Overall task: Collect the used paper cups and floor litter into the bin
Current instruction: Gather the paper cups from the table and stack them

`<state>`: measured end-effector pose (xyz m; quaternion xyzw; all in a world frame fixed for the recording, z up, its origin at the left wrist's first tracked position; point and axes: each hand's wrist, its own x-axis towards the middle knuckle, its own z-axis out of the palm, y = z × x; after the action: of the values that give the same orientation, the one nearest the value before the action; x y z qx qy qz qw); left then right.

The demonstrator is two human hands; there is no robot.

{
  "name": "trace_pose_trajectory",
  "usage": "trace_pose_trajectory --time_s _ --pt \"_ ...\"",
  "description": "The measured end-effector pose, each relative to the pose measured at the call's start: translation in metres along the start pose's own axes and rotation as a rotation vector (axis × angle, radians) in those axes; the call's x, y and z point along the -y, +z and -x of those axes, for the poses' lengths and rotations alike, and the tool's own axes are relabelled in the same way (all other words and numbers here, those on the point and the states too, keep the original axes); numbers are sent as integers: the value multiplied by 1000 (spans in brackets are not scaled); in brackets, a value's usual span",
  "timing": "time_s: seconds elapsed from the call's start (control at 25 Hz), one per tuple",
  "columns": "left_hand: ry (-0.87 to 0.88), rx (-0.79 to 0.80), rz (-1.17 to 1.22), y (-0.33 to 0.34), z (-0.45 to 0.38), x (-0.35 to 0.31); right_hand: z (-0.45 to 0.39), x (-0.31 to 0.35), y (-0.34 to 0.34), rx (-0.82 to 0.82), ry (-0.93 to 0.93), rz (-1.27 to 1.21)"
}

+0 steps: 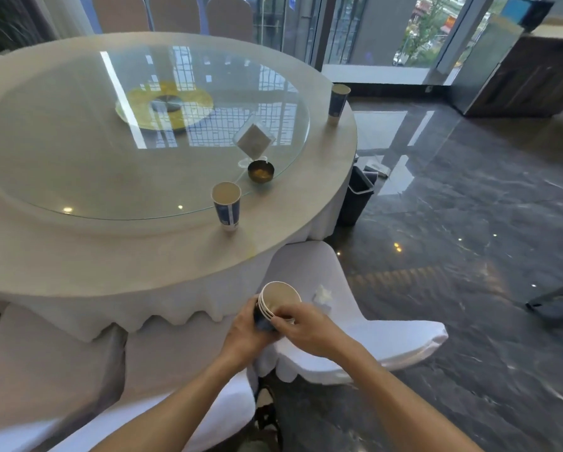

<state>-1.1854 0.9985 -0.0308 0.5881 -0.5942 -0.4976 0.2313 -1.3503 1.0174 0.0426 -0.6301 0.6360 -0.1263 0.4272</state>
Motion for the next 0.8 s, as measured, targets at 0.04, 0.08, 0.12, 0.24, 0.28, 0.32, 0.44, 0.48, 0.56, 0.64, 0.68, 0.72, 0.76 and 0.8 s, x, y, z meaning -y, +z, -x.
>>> trace_pose_trajectory --time_s 0.04,0.08,0.12,0.24,0.28,0.32,0.44,0.48,0.56,0.64,0.68,0.72,0.76,0.8 --pt "9 16 10 10 -15 -4 -9 -8 -11 5 23 7" --pt "11 31 17 18 -28 -7 -17 -15 -22 15 36 20" --pt "6 44 32 25 -38 -11 -26 -21 -33 26 45 33" --pt "-35 39 63 40 -65 -15 -54 -36 -58 42 62 45" --pt "-55 28 67 41 -73 -16 -62 -39 -63 39 66 43" --pt "-67 18 63 40 -79 -16 -69 -41 -67 35 68 27" --pt "-118 -8 67 37 -95 -11 -88 -45 -74 44 68 -62" --pt "-137 -16 67 37 -99 -9 -94 -48 -76 40 74 -108" --pt "-193 -44 82 41 -105 -3 -109 -61 -84 8 103 -195" --pt "-243 -85 116 47 -105 2 -124 -86 -91 -26 138 -208" --pt "-277 -105 129 53 -106 7 -134 -104 -94 -30 162 -177" --pt "-304 -120 138 59 -108 13 -144 -123 -98 -26 186 -128" --pt "-326 -129 143 66 -109 20 -154 -143 -100 -11 212 -70" --pt "-349 -139 140 72 -111 24 -165 -164 -101 14 230 -5"
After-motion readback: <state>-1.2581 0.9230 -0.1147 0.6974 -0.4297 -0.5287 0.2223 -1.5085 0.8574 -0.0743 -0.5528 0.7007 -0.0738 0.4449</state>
